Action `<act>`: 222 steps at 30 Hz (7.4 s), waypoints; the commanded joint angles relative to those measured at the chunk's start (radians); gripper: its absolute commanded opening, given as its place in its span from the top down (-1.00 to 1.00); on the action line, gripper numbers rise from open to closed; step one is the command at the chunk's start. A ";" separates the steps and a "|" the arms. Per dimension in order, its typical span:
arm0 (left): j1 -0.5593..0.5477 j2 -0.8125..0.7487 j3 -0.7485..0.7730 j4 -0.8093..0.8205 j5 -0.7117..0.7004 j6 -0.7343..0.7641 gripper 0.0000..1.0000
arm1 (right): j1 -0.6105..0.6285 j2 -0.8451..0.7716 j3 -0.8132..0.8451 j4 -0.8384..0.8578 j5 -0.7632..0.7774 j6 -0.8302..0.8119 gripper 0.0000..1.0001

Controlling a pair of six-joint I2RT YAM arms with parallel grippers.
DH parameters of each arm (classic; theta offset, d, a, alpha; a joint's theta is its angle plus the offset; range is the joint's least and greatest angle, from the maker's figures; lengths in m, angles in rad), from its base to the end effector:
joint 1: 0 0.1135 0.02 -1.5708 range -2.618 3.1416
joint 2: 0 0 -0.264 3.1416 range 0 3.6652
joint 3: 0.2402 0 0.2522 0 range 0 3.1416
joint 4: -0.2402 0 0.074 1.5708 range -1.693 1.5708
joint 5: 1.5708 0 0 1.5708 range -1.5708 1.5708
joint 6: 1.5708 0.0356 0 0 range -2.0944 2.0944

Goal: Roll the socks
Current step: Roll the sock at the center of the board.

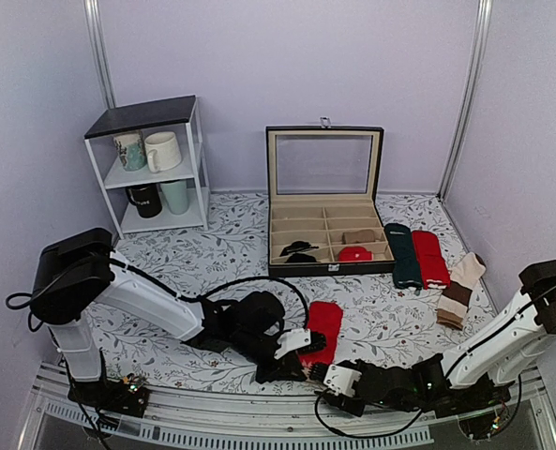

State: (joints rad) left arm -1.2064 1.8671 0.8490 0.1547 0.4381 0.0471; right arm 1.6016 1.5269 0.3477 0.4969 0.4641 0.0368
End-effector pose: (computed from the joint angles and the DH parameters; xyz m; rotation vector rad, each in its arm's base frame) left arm 0.1091 -0.3285 0.1083 1.6980 1.9805 -1.0101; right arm 0.0086 0.2399 0.1070 -1.3662 1.7231 0.4073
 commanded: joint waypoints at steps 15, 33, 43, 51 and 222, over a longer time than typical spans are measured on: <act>0.012 0.002 -0.077 -0.058 0.023 0.003 0.03 | -0.052 0.121 0.010 -0.022 -0.133 0.200 0.79; -0.074 -0.422 -0.360 0.465 -0.327 0.256 -0.99 | -0.173 0.144 -0.107 0.080 -0.478 0.538 0.81; -0.064 -0.436 -0.471 0.664 -0.275 0.241 -0.85 | -0.191 0.166 -0.070 0.060 -0.510 0.534 0.81; -0.064 -0.275 -0.394 0.531 -0.141 0.303 -0.37 | -0.217 0.194 -0.054 0.042 -0.575 0.548 0.80; -0.009 0.020 -0.226 0.047 -0.072 -0.050 1.00 | -0.263 -0.207 -0.092 0.105 -0.487 -0.210 -0.03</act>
State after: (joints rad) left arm -1.2301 1.7947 0.6544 0.4133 0.3313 0.0311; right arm 1.2980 1.2957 0.2512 0.5739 -0.0929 -0.0616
